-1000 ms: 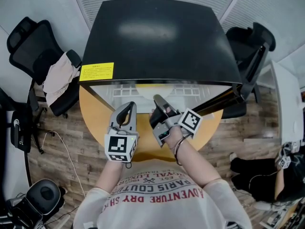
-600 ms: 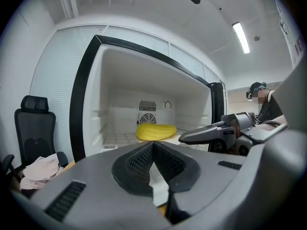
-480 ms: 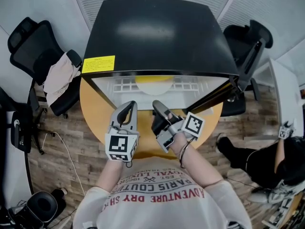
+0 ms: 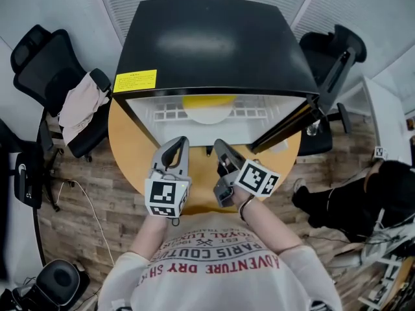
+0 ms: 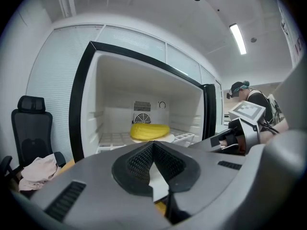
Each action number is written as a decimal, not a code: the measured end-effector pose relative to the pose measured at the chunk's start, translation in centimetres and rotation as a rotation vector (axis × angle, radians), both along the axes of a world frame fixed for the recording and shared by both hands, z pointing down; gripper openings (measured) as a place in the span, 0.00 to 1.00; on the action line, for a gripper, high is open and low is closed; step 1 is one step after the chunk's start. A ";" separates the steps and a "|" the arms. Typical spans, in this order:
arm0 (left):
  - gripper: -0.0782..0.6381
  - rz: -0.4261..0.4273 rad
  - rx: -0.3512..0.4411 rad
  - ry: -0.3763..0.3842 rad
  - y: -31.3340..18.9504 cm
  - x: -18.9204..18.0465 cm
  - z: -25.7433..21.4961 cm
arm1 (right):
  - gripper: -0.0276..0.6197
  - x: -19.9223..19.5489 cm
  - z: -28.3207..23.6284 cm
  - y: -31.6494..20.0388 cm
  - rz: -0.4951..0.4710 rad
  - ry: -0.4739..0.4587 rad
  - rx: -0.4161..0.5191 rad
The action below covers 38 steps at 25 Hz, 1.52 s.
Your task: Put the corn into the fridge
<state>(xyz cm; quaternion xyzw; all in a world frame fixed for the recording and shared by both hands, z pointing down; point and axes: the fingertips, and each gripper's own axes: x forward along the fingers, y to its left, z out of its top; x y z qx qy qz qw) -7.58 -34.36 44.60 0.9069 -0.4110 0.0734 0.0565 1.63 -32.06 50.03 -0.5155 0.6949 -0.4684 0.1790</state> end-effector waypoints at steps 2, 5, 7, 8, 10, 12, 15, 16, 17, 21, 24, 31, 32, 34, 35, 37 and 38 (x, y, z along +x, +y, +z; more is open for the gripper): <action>0.14 0.004 -0.008 -0.002 0.1 0.1 0.2 | 0.09 0.5 -0.4 0.1 -0.032 0.236 0.068; 0.14 0.009 -0.017 -0.003 0.4 0.3 0.4 | 0.09 1.1 -1.9 0.5 -0.052 0.645 0.207; 0.14 0.013 -0.018 -0.003 0.6 0.5 0.5 | 0.09 1.3 -3.1 0.8 -0.051 0.838 0.296; 0.14 0.015 -0.018 -0.003 0.7 0.6 0.5 | 0.09 1.4 -3.6 0.9 -0.042 0.899 0.326; 0.14 0.022 -0.015 -0.004 0.9 0.9 0.5 | 0.09 1.9 -4.3 1.1 -0.013 0.969 0.360; 0.14 0.030 -0.008 -0.007 1.1 1.1 0.5 | 0.09 2.2 -4.7 1.3 0.001 1.007 0.382; 0.14 0.032 0.003 -0.007 1.3 1.0 0.1 | 0.09 2.0 -5.0 1.5 -0.018 1.026 0.401; 0.14 0.031 0.006 -0.007 1.3 1.0 0.0 | 0.09 1.9 -4.9 1.5 -0.025 1.015 0.397; 0.14 0.031 0.008 -0.008 1.3 1.0 -0.1 | 0.09 1.8 -4.8 1.5 -0.032 1.002 0.392; 0.14 0.027 0.016 -0.015 1.4 0.9 -0.2 | 0.09 1.3 -4.6 1.5 -0.050 0.990 0.391; 0.14 0.022 0.014 -0.020 1.4 0.8 -0.1 | 0.09 1.1 -4.6 1.6 -0.050 0.982 0.387; 0.14 0.012 0.011 -0.021 1.2 1.0 -0.2 | 0.09 1.3 -5.5 1.5 -0.042 0.999 0.415; 0.14 0.012 0.011 -0.020 1.1 1.0 -0.2 | 0.09 1.1 -5.9 1.5 -0.043 1.011 0.429; 0.14 0.012 0.010 -0.020 1.2 1.2 -0.2 | 0.09 0.7 -6.3 1.6 -0.052 1.024 0.451; 0.14 0.013 0.010 -0.020 1.2 1.3 -0.1 | 0.09 0.5 -6.4 1.5 -0.057 1.025 0.458; 0.14 0.017 0.014 -0.022 1.1 1.5 -0.2 | 0.09 0.3 -6.6 1.4 -0.062 1.023 0.465; 0.14 0.019 0.016 -0.023 1.0 1.6 -0.2 | 0.09 0.3 -6.6 1.3 -0.062 1.020 0.467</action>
